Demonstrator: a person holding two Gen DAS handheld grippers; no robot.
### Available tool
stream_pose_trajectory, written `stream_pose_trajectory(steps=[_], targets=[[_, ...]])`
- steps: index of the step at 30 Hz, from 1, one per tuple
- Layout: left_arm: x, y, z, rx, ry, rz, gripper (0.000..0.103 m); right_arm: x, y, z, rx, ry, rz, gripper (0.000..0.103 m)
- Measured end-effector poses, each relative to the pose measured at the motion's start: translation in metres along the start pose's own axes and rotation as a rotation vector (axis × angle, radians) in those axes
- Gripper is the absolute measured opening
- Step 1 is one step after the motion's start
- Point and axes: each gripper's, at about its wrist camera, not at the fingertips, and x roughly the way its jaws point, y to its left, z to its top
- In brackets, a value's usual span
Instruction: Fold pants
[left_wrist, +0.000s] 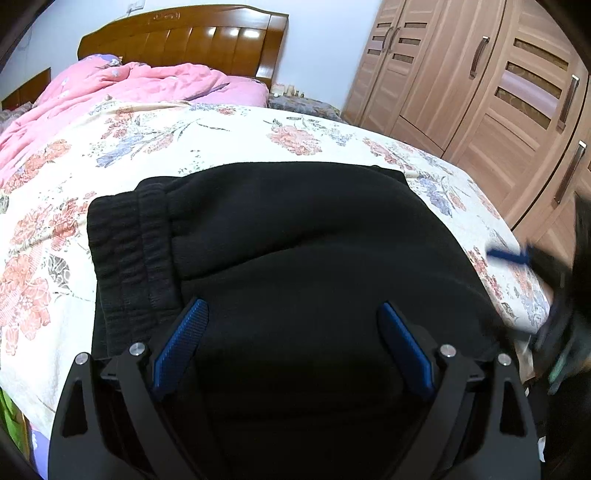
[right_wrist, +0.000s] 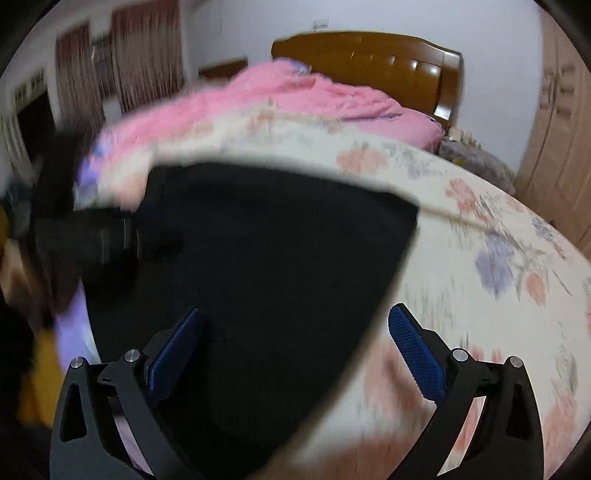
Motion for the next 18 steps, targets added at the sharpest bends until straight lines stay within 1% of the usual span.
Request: stream_pose_trajectory(steps=[1, 2, 4, 6, 8, 9, 10, 12, 13, 14, 15, 16, 17, 18], targets=[[0.0, -0.002, 0.0, 0.009, 0.002, 0.004, 0.094, -0.003, 0.001, -0.013, 0.015, -0.044, -0.012, 0.097], [-0.001, -0.004, 0.002, 0.017, 0.005, 0.009, 0.094, -0.003, -0.003, -0.019, 0.041, -0.068, -0.008, 0.097], [-0.005, -0.006, 0.007, 0.006, 0.022, 0.014, 0.094, 0.003, -0.016, -0.025, 0.131, -0.051, 0.019, 0.098], [-0.015, -0.01, 0.014, -0.027, 0.036, 0.027, 0.094, 0.007, -0.02, -0.026, 0.166, -0.043, 0.035, 0.098], [-0.029, -0.016, 0.026, -0.027, 0.002, -0.001, 0.095, 0.011, -0.017, -0.026, 0.159, -0.051, 0.021, 0.098], [-0.033, -0.019, 0.034, -0.02, -0.013, -0.015, 0.098, 0.01, -0.018, -0.026, 0.161, -0.053, 0.022, 0.098], [-0.034, -0.022, 0.044, -0.012, -0.018, -0.024, 0.098, 0.009, -0.02, -0.028, 0.17, -0.053, 0.029, 0.098], [-0.026, -0.023, 0.06, 0.0, 0.001, -0.034, 0.098, 0.009, -0.024, -0.031, 0.19, -0.048, 0.042, 0.098], [-0.012, -0.018, 0.07, 0.002, 0.041, -0.064, 0.098, 0.007, -0.024, -0.032, 0.19, -0.048, 0.041, 0.098], [0.003, -0.013, 0.076, -0.005, 0.082, -0.072, 0.099, 0.005, -0.025, -0.032, 0.188, -0.048, 0.039, 0.098], [0.022, -0.003, 0.08, -0.012, 0.124, -0.047, 0.098, 0.004, -0.023, -0.032, 0.184, -0.047, 0.035, 0.098], [0.044, 0.015, 0.083, -0.046, 0.159, -0.026, 0.097, 0.004, -0.023, -0.031, 0.18, -0.046, 0.035, 0.098], [0.05, 0.028, 0.085, -0.097, 0.154, -0.08, 0.097, 0.004, -0.022, -0.031, 0.177, -0.046, 0.037, 0.098], [0.046, 0.033, 0.087, -0.12, 0.132, -0.113, 0.097, 0.005, -0.02, -0.031, 0.175, -0.046, 0.031, 0.098]])
